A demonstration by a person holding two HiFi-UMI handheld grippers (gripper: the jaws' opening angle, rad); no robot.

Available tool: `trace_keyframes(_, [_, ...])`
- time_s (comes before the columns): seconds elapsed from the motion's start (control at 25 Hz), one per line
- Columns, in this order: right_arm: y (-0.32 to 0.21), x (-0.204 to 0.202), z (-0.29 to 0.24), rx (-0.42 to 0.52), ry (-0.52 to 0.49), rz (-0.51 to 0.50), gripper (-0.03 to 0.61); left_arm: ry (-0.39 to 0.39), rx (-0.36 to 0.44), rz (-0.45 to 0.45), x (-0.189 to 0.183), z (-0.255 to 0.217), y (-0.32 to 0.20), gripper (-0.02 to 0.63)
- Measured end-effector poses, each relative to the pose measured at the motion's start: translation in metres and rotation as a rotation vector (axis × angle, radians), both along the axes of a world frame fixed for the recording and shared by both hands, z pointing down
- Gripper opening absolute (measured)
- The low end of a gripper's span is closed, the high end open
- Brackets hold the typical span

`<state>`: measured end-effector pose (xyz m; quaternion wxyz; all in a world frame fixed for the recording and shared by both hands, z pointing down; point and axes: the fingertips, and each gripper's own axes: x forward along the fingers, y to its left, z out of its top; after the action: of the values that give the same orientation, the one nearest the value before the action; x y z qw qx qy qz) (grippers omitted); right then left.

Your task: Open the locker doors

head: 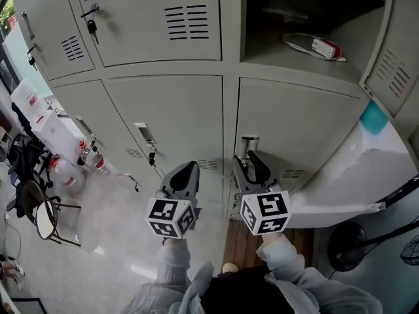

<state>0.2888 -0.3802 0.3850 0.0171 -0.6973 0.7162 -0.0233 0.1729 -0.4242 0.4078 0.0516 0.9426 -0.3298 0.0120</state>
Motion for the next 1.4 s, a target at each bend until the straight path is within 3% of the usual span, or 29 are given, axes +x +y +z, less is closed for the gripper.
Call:
trace_keyframes(0.68, [-0.016,-0.006,-0.001,-0.021,0.033,0.035,0.141,-0.005,-0.022,-0.004,-0.014,0.000,-0.005,0.011])
trace_keyframes(1.4, [0.035,-0.022,0.000,-0.047,0.060,0.079,0.141,0.009,-0.042,0.025,-0.035,-0.002,0.040,0.011])
